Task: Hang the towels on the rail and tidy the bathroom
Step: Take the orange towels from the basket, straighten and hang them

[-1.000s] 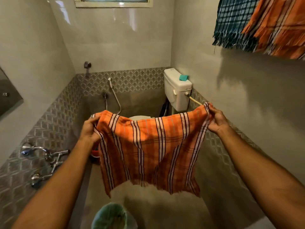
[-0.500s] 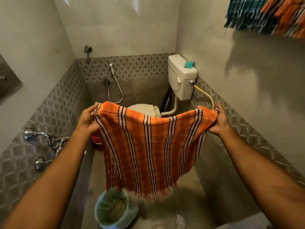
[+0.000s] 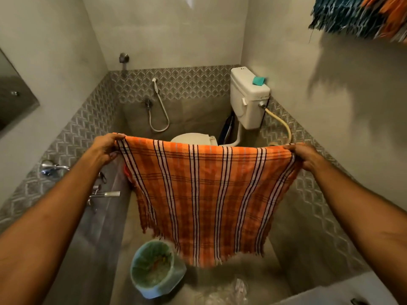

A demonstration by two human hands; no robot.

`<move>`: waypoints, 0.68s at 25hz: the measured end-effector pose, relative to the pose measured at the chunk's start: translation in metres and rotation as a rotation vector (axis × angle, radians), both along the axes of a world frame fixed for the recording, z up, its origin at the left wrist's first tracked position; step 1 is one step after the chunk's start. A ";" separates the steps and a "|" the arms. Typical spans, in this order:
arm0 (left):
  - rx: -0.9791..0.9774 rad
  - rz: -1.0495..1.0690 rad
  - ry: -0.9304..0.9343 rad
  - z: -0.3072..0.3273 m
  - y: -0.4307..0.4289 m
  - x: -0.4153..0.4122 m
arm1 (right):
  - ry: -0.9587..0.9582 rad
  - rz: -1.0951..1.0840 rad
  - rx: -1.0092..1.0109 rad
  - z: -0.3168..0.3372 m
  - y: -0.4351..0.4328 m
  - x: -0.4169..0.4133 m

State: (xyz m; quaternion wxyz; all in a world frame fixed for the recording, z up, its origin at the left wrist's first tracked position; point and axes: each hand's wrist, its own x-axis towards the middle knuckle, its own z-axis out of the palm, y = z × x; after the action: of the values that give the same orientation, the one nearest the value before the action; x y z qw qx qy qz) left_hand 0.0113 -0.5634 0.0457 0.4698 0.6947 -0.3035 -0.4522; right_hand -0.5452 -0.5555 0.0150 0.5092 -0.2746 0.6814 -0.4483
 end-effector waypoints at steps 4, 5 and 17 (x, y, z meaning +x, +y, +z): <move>-0.031 0.008 -0.294 -0.014 0.012 0.006 | 0.049 0.121 0.259 0.003 0.016 -0.004; -0.047 0.018 -0.307 -0.015 0.016 0.009 | 0.113 0.128 0.291 0.002 0.018 -0.004; -0.059 -0.550 -0.622 0.026 0.024 0.037 | 0.119 0.149 -0.008 0.011 0.002 -0.014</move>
State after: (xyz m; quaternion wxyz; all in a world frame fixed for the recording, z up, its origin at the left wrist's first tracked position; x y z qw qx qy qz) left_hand 0.0486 -0.5391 0.0716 0.2370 0.6776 -0.6181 -0.3204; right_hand -0.5595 -0.5533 0.0258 0.4986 -0.3525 0.6864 -0.3950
